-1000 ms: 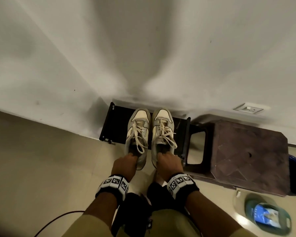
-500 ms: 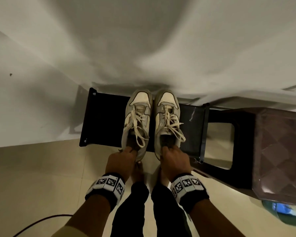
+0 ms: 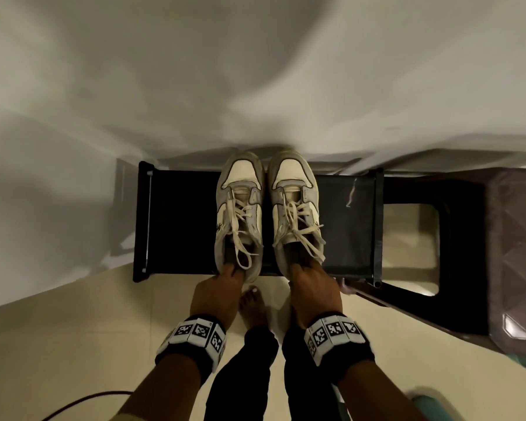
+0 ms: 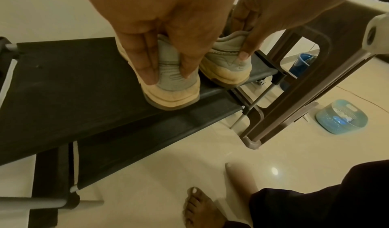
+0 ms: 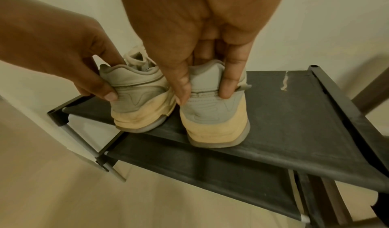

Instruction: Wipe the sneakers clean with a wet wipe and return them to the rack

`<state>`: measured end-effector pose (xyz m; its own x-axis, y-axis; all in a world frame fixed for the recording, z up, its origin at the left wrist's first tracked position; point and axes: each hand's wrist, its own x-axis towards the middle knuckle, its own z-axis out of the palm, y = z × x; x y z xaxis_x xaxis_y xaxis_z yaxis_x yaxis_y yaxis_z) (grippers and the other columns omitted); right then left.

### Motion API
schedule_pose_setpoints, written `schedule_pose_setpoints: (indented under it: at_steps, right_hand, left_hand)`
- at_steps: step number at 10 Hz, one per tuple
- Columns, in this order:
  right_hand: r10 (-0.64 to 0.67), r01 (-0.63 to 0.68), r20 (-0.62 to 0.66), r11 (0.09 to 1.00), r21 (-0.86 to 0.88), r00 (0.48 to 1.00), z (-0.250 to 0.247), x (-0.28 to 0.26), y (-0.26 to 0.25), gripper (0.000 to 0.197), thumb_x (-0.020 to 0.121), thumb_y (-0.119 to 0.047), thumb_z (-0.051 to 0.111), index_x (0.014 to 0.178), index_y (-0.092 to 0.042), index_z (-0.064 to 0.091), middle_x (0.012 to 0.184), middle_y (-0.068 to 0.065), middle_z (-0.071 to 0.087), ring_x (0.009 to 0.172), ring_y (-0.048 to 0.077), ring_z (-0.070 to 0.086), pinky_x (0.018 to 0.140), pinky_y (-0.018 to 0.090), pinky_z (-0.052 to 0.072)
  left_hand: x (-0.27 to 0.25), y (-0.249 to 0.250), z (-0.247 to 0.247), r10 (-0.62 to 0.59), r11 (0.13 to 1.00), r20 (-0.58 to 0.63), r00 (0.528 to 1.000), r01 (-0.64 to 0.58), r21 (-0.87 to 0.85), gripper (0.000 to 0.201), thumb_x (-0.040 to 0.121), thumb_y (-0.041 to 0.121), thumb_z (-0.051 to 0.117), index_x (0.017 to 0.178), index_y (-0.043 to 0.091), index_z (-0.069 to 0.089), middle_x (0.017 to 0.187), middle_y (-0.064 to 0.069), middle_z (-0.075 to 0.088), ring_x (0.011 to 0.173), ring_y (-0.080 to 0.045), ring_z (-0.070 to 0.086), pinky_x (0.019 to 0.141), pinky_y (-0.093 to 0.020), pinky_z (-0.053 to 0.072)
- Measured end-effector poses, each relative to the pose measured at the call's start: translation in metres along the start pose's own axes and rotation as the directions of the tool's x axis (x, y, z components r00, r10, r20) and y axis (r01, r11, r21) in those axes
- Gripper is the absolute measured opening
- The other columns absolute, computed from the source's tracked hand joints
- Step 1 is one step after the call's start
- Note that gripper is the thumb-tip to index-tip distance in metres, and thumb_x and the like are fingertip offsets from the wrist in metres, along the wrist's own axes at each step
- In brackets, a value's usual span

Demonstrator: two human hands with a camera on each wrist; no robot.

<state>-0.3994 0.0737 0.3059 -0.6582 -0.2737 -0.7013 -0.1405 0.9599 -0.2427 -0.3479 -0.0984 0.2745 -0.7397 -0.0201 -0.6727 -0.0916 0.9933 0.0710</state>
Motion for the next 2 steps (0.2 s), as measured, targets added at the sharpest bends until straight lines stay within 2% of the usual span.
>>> schedule_pose_setpoints:
  at_steps: [1,2]
  right_hand:
    - [0.011,-0.008,-0.063,0.998,0.059,0.998,0.0018,-0.0003,-0.0034,0.019,0.090,-0.016,0.053,0.109,-0.015,0.056,0.113,0.006,0.059,0.100,0.027,0.059,0.078,0.031,0.047]
    - [0.028,-0.019,-0.089,0.995,0.097,0.996,-0.0006,-0.0080,-0.0075,0.024,0.088,-0.017,0.053,0.112,-0.015,0.055,0.117,0.006,0.058,0.108,0.026,0.055,0.082,0.034,0.047]
  left_hand:
    - [-0.0036,0.0039,-0.0053,-0.035,0.999,0.010,0.999,0.034,0.010,0.036,0.096,0.022,0.045,0.132,0.021,0.044,0.139,-0.004,0.041,0.091,-0.030,0.066,0.071,-0.038,0.050]
    - [-0.0129,0.0116,-0.0148,-0.049,0.999,-0.056,0.997,0.049,-0.009,0.036,0.093,0.024,0.047,0.129,0.020,0.048,0.136,-0.005,0.045,0.082,-0.032,0.067,0.067,-0.037,0.051]
